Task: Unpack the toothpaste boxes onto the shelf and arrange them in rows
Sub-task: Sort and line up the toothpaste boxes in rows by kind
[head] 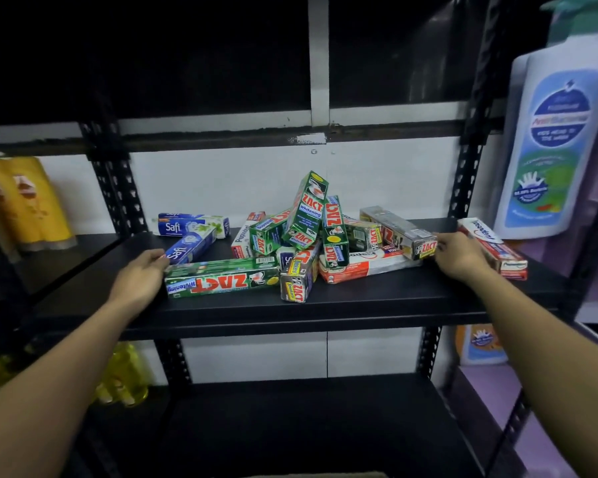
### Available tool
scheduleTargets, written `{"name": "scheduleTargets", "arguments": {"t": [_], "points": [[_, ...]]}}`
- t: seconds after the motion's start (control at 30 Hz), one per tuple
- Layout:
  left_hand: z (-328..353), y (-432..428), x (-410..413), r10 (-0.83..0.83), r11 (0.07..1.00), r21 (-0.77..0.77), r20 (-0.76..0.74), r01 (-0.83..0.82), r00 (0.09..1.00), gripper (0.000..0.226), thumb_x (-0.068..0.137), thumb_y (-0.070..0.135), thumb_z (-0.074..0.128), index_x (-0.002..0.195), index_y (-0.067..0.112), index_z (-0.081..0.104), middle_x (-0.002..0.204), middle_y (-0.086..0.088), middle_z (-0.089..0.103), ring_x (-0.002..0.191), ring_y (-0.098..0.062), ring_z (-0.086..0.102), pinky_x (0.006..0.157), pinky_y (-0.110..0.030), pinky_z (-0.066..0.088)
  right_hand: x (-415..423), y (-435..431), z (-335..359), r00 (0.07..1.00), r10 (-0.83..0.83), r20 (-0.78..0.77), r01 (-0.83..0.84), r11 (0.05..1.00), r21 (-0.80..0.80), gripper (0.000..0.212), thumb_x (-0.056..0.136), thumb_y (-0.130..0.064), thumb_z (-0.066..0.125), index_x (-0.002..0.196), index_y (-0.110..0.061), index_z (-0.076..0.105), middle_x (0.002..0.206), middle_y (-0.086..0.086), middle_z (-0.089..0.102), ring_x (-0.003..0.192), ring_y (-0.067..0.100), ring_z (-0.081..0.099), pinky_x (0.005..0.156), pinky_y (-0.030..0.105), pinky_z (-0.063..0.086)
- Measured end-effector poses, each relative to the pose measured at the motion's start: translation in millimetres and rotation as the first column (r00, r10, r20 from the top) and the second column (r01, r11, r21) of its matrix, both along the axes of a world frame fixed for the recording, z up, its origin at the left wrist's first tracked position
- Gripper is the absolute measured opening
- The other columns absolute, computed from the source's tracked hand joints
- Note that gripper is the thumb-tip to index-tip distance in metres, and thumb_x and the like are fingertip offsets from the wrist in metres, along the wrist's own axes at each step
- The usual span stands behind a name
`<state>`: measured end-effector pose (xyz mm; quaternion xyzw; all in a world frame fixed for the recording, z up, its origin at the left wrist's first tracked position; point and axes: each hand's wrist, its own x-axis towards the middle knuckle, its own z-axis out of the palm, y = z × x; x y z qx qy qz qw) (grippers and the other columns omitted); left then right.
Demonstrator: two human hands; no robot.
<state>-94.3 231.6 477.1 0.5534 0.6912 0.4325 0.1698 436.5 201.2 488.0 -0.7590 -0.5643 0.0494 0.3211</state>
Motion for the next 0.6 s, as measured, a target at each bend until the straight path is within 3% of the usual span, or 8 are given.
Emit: {"name": "scheduleTargets", "arguments": {"t": [0.17, 0.27, 0.4, 0.47, 0.6], "points": [[-1.5, -0.7, -0.9, -0.005, 1.000, -0.018, -0.082, 0.003, 0.997, 0.040, 0.100, 0.044, 0.044, 0.134, 0.027, 0.055, 0.135, -0.009, 0.060, 0.122, -0.032, 0.053, 0.100, -0.042, 0.043, -0.9, 7.0, -0.7, 0.998, -0.050, -0.035, 0.052, 0.998, 0.046, 0.040, 0.092, -0.007, 0.050, 0.128, -0.020, 0.062, 0.122, 0.017, 0.065, 0.111, 0.036, 0.057, 0.085, 0.032, 0.042], [-1.6, -0.9, 0.1, -0.006, 1.000, -0.020, -0.111, 0.004, 0.994, 0.040, 0.100, 0.044, 0.043, 0.135, 0.027, 0.053, 0.133, -0.009, 0.061, 0.119, -0.032, 0.054, 0.096, -0.041, 0.043, 1.8, 9.4, -1.4, 1.000, -0.018, -0.016, 0.018, 1.000, 0.021, 0.041, 0.091, -0.011, 0.057, 0.131, -0.021, 0.057, 0.124, 0.015, 0.065, 0.109, 0.035, 0.058, 0.081, 0.031, 0.041], [-2.1, -0.9, 1.2, -0.010, 1.000, -0.019, -0.124, 0.008, 0.992, 0.041, 0.101, 0.045, 0.042, 0.136, 0.026, 0.052, 0.132, -0.008, 0.061, 0.116, -0.030, 0.055, 0.093, -0.040, 0.043, 4.1, 11.0, -2.9, 1.000, 0.003, 0.023, -0.003, 1.000, -0.017, 0.058, 0.092, -0.018, 0.058, 0.147, -0.027, 0.043, 0.130, 0.019, 0.061, 0.115, 0.038, 0.057, 0.097, 0.040, 0.045], [-2.7, 0.2, -0.1, -0.010, 1.000, -0.022, -0.135, 0.007, 0.991, 0.042, 0.100, 0.047, 0.042, 0.136, 0.027, 0.052, 0.132, -0.008, 0.061, 0.116, -0.030, 0.055, 0.094, -0.042, 0.045, 5.7, 11.0, -3.4, 1.000, -0.010, -0.025, 0.010, 1.000, 0.017, 0.051, 0.094, -0.017, 0.054, 0.144, -0.024, 0.048, 0.129, 0.021, 0.061, 0.111, 0.037, 0.059, 0.095, 0.037, 0.045], [-4.2, 1.5, -2.3, -0.008, 1.000, -0.021, -0.145, 0.006, 0.989, 0.041, 0.100, 0.049, 0.042, 0.135, 0.029, 0.052, 0.131, -0.007, 0.061, 0.116, -0.031, 0.055, 0.096, -0.045, 0.045, 13.6, 9.2, -6.4, 0.986, -0.090, -0.140, 0.111, 0.983, 0.150, 0.041, 0.098, -0.025, 0.054, 0.137, -0.012, 0.057, 0.142, 0.018, 0.052, 0.130, 0.036, 0.047, 0.108, 0.036, 0.035]]}}
